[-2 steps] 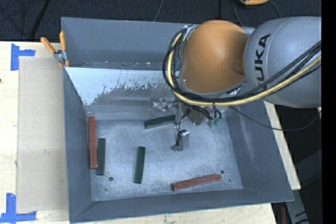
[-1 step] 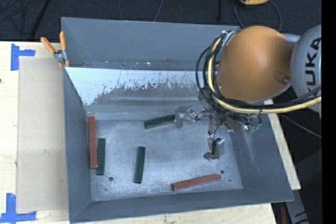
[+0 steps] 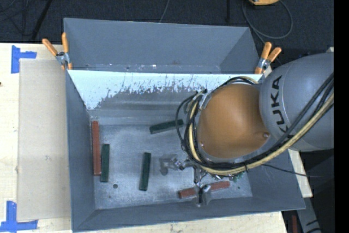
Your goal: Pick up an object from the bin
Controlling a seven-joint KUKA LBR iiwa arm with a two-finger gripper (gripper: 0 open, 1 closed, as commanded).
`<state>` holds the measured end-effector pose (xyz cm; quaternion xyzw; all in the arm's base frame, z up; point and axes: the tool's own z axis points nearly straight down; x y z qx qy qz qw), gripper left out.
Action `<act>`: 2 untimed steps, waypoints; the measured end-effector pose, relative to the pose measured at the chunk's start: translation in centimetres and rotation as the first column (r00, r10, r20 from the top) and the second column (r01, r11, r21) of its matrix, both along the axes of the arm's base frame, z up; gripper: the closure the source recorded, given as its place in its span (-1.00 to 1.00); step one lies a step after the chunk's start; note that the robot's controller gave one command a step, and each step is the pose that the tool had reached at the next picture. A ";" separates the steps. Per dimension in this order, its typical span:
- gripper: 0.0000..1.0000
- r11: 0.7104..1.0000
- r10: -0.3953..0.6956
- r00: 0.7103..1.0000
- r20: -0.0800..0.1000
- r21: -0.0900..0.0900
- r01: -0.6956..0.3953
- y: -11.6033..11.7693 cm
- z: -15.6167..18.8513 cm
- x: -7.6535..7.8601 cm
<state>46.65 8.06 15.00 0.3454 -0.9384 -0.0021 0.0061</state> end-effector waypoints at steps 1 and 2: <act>-1.00 0.986 0.165 0.986 0.009 0.002 -0.165 4.3 -4.9 2.1; -1.00 0.919 0.395 0.919 0.012 0.003 -0.395 9.9 -8.1 3.1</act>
Offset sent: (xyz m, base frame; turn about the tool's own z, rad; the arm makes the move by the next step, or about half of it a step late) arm 0.0223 0.0419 -0.0471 -0.1661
